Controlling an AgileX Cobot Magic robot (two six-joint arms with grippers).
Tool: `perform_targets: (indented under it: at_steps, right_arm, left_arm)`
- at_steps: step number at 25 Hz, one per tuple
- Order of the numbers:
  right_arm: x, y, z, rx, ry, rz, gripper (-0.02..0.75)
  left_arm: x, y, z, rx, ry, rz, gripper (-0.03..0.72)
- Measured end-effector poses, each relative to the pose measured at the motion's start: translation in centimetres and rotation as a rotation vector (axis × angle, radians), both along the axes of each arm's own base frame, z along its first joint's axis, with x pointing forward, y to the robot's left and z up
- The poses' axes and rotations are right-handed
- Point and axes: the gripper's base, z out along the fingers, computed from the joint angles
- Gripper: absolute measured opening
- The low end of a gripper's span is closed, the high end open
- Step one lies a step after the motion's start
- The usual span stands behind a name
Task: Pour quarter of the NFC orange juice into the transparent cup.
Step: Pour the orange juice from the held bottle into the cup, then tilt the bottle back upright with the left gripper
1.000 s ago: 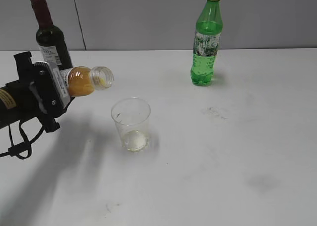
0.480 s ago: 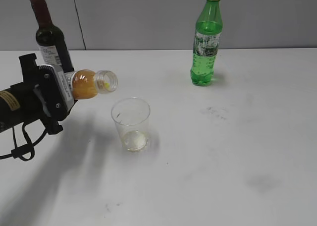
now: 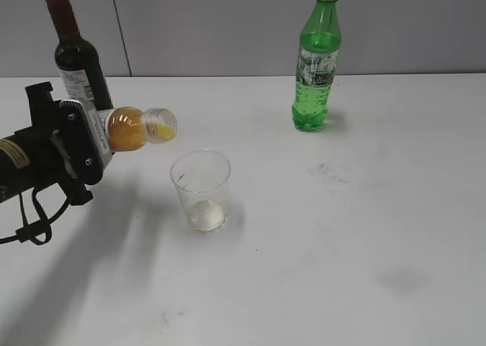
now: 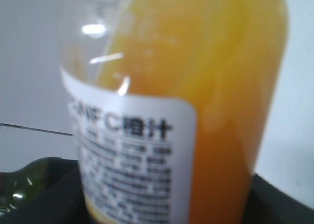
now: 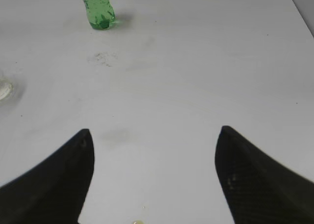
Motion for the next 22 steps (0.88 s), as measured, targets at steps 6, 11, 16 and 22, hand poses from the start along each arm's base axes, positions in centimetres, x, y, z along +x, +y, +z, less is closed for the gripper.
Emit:
perform_targets:
  at_steps: [6, 11, 16, 22]
  right_arm:
    - [0.0, 0.0, 0.0, 0.000, 0.000, 0.000, 0.589]
    - [0.0, 0.0, 0.0, 0.000, 0.000, 0.000, 0.589]
    - [0.0, 0.0, 0.0, 0.000, 0.000, 0.000, 0.589]
    - [0.0, 0.0, 0.0, 0.000, 0.000, 0.000, 0.589]
  left_arm:
    - [0.0, 0.0, -0.7, 0.010, 0.026, 0.000, 0.465]
    - [0.0, 0.0, -1.2, 0.016, 0.041, -0.001, 0.465]
    - [0.0, 0.0, -1.5, 0.021, 0.055, -0.001, 0.465]
    - [1.1, -0.3, -0.8, 0.012, 0.023, 0.001, 0.465]
